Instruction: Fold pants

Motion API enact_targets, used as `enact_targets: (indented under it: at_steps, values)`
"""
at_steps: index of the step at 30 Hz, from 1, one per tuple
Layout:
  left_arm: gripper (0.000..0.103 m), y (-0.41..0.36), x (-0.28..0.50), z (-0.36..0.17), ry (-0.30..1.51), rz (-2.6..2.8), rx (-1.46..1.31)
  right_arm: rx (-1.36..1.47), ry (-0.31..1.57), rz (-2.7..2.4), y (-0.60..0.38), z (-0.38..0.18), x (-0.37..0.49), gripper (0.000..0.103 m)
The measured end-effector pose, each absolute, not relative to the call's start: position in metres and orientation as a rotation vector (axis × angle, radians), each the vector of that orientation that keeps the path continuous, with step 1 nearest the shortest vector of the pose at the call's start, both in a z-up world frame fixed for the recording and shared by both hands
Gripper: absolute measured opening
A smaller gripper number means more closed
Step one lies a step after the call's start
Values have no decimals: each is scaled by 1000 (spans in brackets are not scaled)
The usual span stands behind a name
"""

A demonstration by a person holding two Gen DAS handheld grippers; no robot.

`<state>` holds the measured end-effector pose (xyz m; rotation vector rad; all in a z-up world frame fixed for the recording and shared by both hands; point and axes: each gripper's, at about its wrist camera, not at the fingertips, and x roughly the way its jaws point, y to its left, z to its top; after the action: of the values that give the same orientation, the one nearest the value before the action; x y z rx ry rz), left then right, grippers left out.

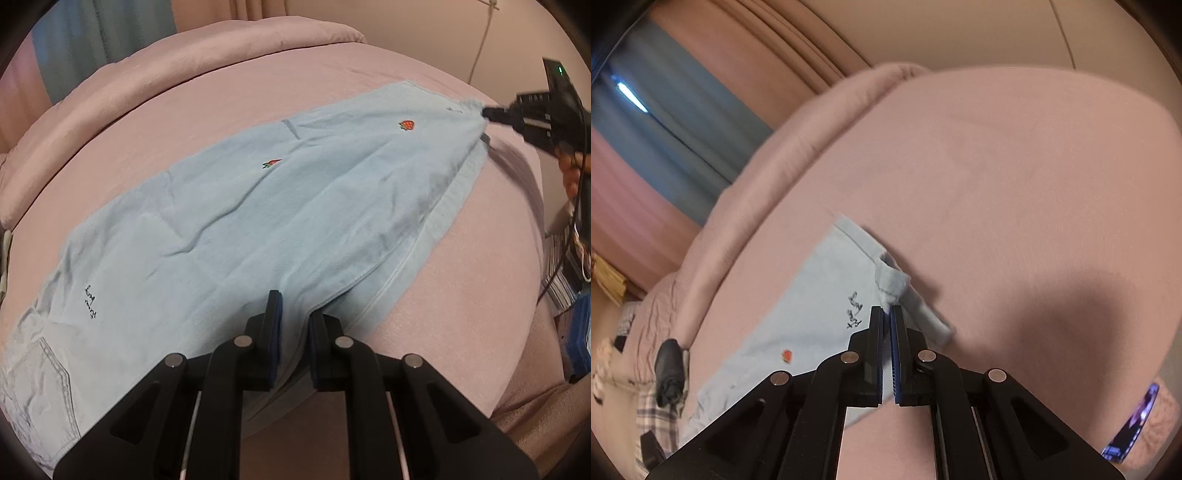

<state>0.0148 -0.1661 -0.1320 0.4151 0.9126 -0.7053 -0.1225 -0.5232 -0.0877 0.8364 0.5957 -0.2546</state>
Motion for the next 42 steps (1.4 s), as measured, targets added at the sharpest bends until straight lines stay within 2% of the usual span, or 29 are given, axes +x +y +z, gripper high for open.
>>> enact_targets:
  at_steps: [4,10,12,13,14,16,19,21,22,27,33,35,36,37,38,39,42]
  values:
    - [7,-161,10,-122,893,-754,433,864,570,-273,-536,-82,-128,4]
    - [8,-158,8,-127,898,-758,451,903,673,-148,-530,-111,-138,6]
    - [8,-162,6,-129,894,-747,474,929,670,-125,-525,-117,-135,18]
    - [9,-164,7,-129,892,-743,480,961,667,-124,-525,-120,-132,32]
    - [9,-164,6,-128,891,-741,482,984,659,-112,-526,-123,-129,36]
    - [9,-162,7,-127,891,-742,466,997,652,-92,-525,-124,-121,36]
    - [10,-162,9,-126,896,-743,448,1027,679,-79,-526,-130,-104,36]
    - [9,-162,10,-127,903,-743,441,1012,689,-72,-525,-132,-96,22]
    - [8,-162,10,-128,906,-744,436,998,698,-88,-523,-134,-97,5]
    - [8,-156,5,-117,879,-780,424,919,628,-102,-516,-106,-116,4]
    - [9,-164,3,-133,896,-779,507,865,771,-210,-519,-126,-106,4]
    - [13,-163,4,-131,891,-763,500,864,760,-227,-521,-126,-109,6]
    - [21,-161,5,-129,897,-754,490,847,765,-256,-521,-121,-111,11]
    - [34,-158,5,-125,897,-740,481,808,766,-308,-521,-115,-114,23]
    - [40,-151,5,-119,889,-725,465,740,749,-360,-517,-103,-117,30]
    - [48,-141,3,-110,882,-739,419,685,728,-394,-512,-92,-120,32]
    - [56,-112,-1,-91,854,-775,287,531,664,-356,-489,-59,-117,34]
